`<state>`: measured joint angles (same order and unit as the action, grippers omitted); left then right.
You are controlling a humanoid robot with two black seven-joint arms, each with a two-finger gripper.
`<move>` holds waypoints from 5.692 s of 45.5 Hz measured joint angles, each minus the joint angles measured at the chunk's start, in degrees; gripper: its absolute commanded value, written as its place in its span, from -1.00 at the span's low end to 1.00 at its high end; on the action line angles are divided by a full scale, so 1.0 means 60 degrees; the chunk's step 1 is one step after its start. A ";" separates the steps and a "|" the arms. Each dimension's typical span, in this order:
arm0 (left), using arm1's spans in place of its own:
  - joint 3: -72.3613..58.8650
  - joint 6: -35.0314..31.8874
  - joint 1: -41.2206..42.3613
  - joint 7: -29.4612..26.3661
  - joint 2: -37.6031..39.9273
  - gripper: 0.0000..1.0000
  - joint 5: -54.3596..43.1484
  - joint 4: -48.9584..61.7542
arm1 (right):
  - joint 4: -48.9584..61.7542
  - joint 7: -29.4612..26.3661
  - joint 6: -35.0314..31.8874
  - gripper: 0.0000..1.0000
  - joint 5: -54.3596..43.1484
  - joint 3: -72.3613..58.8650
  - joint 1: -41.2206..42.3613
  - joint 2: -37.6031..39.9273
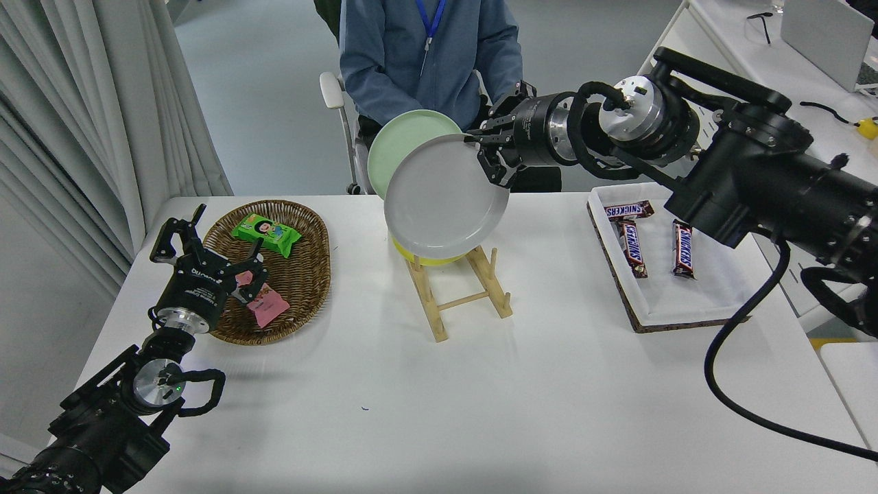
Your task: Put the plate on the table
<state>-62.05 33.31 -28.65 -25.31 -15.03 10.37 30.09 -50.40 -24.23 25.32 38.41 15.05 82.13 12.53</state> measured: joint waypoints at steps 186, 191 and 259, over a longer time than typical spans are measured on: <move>0.0000 0.0000 -0.0001 0.0000 0.0000 1.00 0.0000 0.0007 | 0.1763 -0.0019 0.3280 -1.00 0.3181 0.0641 -0.4646 -0.2088; 0.0000 0.0000 -0.0001 0.0000 0.0000 1.00 0.0000 0.0007 | 0.1807 -0.0019 0.3280 -1.00 0.3145 0.0648 -0.4648 -0.2088; 0.0000 0.0000 0.0000 0.0000 0.0000 1.00 0.0000 0.0000 | 0.0341 -0.0017 0.1533 0.99 0.0495 0.0598 -0.5259 -0.2089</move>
<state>-62.05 33.31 -28.66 -25.31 -15.03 10.37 30.09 -48.35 -24.33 34.52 41.38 18.64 50.57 -0.01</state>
